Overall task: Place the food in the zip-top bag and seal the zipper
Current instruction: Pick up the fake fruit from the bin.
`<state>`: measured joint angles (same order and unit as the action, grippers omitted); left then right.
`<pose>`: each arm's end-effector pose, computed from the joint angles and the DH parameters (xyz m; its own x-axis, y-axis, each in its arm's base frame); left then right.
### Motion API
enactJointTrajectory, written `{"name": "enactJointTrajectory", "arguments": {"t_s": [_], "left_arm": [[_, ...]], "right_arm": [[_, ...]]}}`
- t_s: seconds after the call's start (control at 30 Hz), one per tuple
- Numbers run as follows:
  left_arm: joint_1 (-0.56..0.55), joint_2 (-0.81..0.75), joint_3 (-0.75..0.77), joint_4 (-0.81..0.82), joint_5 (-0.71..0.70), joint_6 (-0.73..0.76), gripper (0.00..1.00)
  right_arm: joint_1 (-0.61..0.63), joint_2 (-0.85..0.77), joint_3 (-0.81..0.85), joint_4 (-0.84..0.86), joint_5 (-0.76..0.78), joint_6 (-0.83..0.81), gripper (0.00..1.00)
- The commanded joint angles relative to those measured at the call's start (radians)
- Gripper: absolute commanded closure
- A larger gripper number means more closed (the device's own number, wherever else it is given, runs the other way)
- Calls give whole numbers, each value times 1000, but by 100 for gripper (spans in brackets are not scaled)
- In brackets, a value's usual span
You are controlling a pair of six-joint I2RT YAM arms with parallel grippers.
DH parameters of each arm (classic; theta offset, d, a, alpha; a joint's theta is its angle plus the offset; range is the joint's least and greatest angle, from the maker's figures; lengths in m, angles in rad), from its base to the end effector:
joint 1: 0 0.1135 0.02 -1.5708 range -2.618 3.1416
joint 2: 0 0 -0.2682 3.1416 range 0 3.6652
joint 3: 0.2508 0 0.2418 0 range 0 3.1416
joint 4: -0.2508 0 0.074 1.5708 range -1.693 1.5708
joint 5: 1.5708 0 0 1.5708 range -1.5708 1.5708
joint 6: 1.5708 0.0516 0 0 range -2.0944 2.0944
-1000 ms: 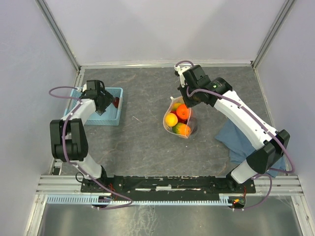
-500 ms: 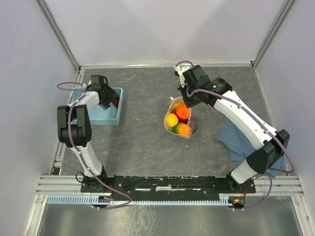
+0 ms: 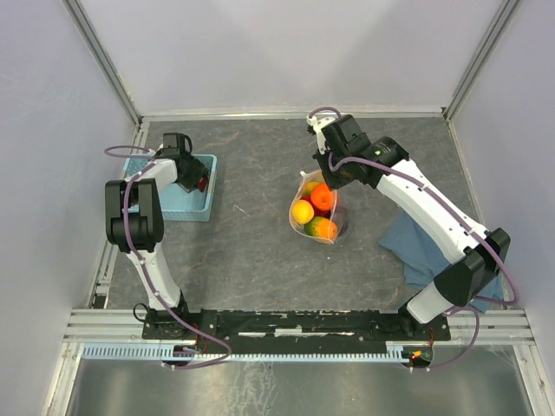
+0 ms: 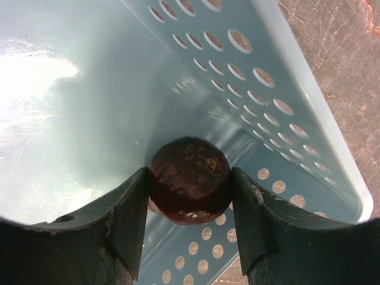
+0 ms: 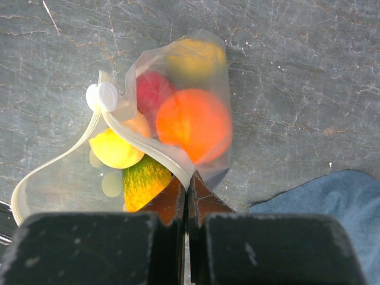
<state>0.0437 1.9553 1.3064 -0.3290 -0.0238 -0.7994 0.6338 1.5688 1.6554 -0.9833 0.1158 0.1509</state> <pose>0.4132 0.0193 0.1642 -0.5368 -0.7409 -0.4037 -0.6337 0.6699 -0.3868 0.2661 0.1881 0.3639 -0.7021 -0.3307 -0.6307 -0.4295 0.9031 0.0046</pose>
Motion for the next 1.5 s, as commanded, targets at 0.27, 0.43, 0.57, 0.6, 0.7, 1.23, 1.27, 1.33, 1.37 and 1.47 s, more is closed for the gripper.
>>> {"name": "enactJointTrajectory", "arguments": {"t_s": [0.27, 0.43, 0.57, 0.6, 0.7, 1.23, 1.27, 1.33, 1.37, 1.47], "left_arm": [[0, -186, -85, 14, -22, 13, 59], [-13, -321, -166, 41, 33, 14, 60], [-52, -439, -219, 50, 72, 15, 60], [-66, -467, -233, 50, 76, 15, 60], [-127, -558, -266, 51, 76, 21, 60], [-574, -763, -266, 103, 63, 112, 60], [-600, -768, -267, 116, 63, 115, 60], [-649, -777, -270, 144, 65, 124, 60], [-675, -781, -270, 157, 64, 132, 60], [-763, -800, -265, 173, 30, 161, 60]], "right_arm": [[-3, -20, 7, 54, 2, 4, 98], [-2, -18, 10, 63, -16, 22, 98], [-2, -18, 10, 70, -34, 34, 98], [-1, -18, 9, 72, -39, 37, 98], [0, -19, 5, 79, -48, 44, 98], [14, -11, -3, 83, -58, 68, 98], [14, -13, -5, 82, -58, 68, 98], [15, -11, -7, 83, -57, 70, 98], [15, -12, -7, 83, -56, 71, 98], [18, -6, -5, 79, -57, 70, 99]]}}
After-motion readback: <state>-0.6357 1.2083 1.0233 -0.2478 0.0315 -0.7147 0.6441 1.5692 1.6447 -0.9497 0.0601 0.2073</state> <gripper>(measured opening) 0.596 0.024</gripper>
